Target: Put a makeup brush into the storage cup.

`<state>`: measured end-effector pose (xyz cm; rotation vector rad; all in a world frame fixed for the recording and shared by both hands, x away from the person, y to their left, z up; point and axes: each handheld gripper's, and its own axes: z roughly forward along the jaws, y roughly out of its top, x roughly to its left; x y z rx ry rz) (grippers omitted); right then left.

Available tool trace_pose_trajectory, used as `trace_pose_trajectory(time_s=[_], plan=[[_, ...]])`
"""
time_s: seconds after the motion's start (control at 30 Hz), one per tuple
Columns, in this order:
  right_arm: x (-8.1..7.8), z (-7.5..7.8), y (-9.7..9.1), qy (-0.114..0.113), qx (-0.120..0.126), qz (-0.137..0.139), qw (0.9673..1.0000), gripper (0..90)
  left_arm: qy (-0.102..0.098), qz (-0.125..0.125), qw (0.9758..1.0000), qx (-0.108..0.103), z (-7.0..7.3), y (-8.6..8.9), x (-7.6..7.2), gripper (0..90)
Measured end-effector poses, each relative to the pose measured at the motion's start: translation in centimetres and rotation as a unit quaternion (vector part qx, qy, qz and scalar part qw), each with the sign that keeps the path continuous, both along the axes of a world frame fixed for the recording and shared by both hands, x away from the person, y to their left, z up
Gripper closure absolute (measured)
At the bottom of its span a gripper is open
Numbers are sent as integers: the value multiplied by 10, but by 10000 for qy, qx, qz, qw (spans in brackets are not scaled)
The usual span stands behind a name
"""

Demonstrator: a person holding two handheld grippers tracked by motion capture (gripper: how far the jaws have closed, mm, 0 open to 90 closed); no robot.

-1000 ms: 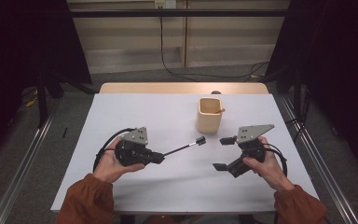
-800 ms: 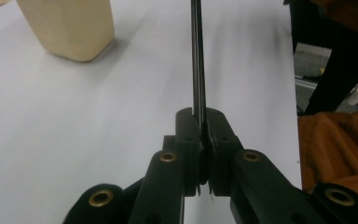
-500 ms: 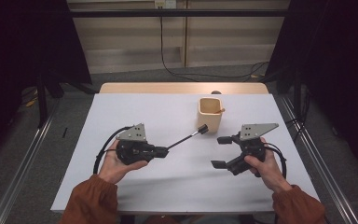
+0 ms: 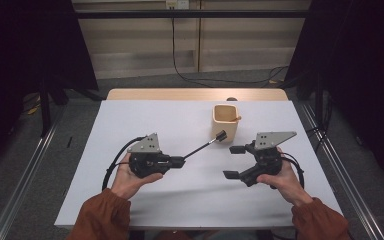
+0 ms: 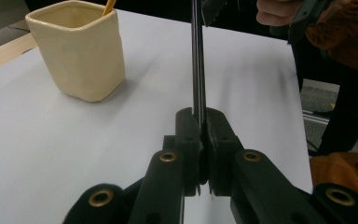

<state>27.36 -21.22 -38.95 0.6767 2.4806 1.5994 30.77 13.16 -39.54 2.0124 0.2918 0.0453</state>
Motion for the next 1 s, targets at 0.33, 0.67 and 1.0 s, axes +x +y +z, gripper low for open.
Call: trace_pose_trajectory(time_s=[0.33,0.67,1.0], plan=[[2,1,6,-12,-42,4,10000,163,-128,4,9998,-155,-4,-5,-3,857],[2,3,7,-222,174,-163,9995,231,-85,158,9987,-470,-6,-7,-4,857],[5,8,9,-191,459,-115,9987,328,-158,56,9975,-684,-8,-14,-8,855]])
